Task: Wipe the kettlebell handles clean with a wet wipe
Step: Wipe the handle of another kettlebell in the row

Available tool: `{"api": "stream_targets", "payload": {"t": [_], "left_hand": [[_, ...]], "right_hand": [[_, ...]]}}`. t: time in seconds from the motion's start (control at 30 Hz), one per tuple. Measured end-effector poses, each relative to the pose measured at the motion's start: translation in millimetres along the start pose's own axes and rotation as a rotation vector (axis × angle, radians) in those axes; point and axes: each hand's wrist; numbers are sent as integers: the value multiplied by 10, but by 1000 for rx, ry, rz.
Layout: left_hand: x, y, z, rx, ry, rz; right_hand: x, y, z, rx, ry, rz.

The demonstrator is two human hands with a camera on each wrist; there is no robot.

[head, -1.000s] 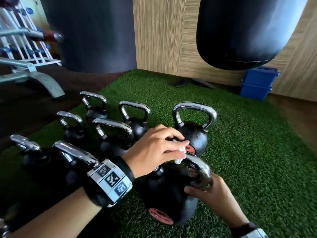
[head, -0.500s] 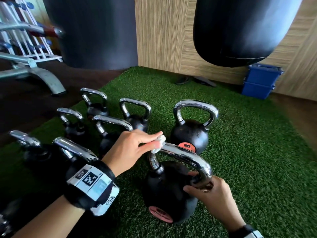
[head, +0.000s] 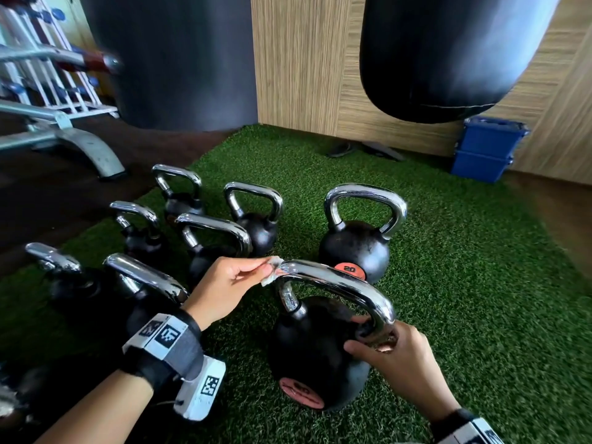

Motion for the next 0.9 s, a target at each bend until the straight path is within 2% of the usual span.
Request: {"api": "stream_targets", "payload": {"t": [0.13, 0.3, 0.43, 0.53, 0.73, 0.9], "left_hand": [[-179, 17, -46, 24, -75, -74], [-449, 193, -184, -42, -170, -175], [-513, 237, -260, -135, -84, -49], [-503, 270, -254, -75, -27, 39], [-505, 312, -177, 7, 12, 189], [-424, 437, 49, 28, -4, 183]], "right_hand": [[239, 118, 52, 2, 112, 87], [406, 187, 94, -25, 104, 84], [320, 199, 80, -20, 95, 74], [261, 170, 62, -38, 52, -10], [117, -68, 101, -73, 93, -133], [-110, -205, -91, -155, -60, -279]]}}
Point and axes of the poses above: each hand's wrist, its own z-axis towards the middle knuckle, its own y-axis out of the palm, x = y × z, and after that the axes turned 2 degrees about y, right-handed
